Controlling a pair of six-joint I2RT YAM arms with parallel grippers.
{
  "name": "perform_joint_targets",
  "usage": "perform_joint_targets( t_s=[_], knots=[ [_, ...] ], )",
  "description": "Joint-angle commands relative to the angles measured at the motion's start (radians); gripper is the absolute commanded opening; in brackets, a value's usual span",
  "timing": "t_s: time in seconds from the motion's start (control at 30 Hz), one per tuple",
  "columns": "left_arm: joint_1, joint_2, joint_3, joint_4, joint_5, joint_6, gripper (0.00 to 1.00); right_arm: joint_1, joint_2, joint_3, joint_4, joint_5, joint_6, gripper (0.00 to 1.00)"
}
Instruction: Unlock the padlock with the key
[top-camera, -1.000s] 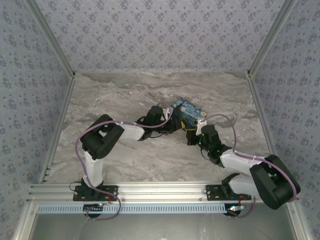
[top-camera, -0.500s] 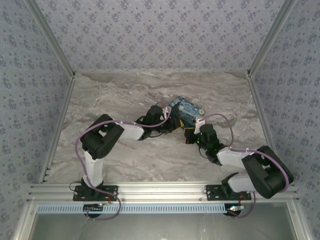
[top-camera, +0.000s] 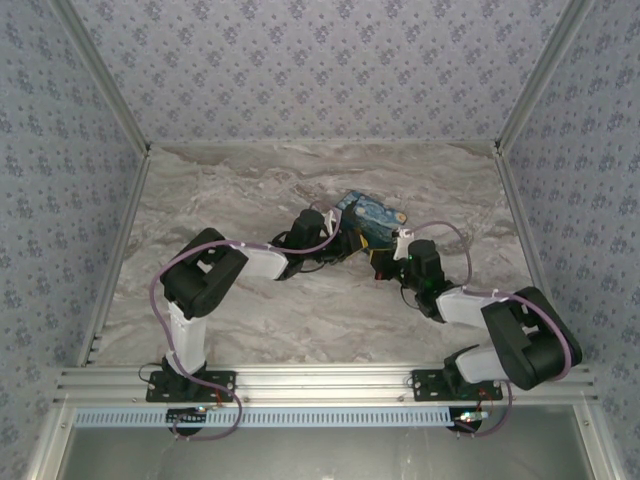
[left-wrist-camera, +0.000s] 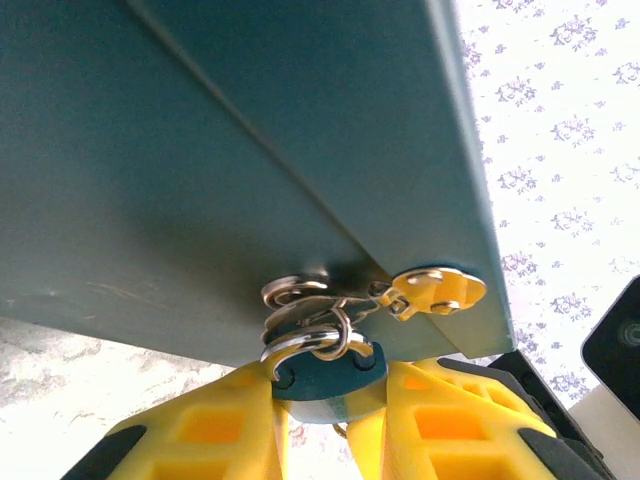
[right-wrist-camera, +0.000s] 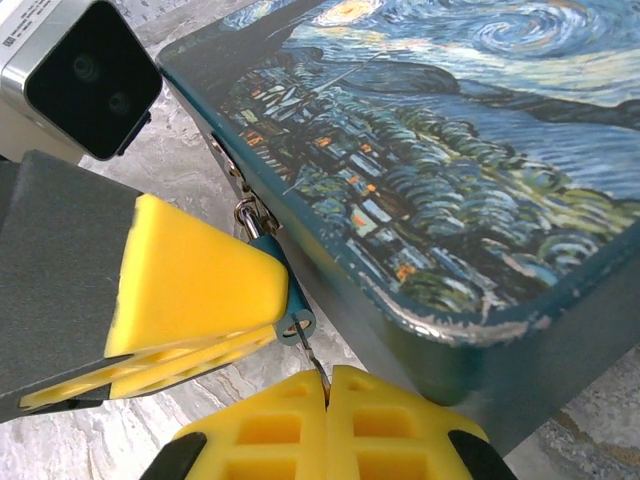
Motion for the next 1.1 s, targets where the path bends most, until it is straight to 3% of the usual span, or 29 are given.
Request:
perform_joint_targets(
  t_s=[0.0,0.47,0.83,1.07],
  knots=[
    [-0.037,-0.013,0.003,0.025,0.131,0.005,0.24,-0.004,0.011,0.076,0.095,-0.063,0.027,0.00],
    [-0.041,-0.010,0.001,0.027,0.130,0.002,0.24,-0.037,0.040,0.122,0.028,-0.098,0.012,0.00],
    [-0.040,-0.003,0.004,0.027,0.128,0.004,0.24,-0.072,0.063,0.133,0.038,-0.210,0.151,0.00],
    [-0.041,0.003,0.006,0.027,0.130,0.002,0.24,-0.067,0.058,0.134,0.004,-0.198,0.124,0.00]
  ],
)
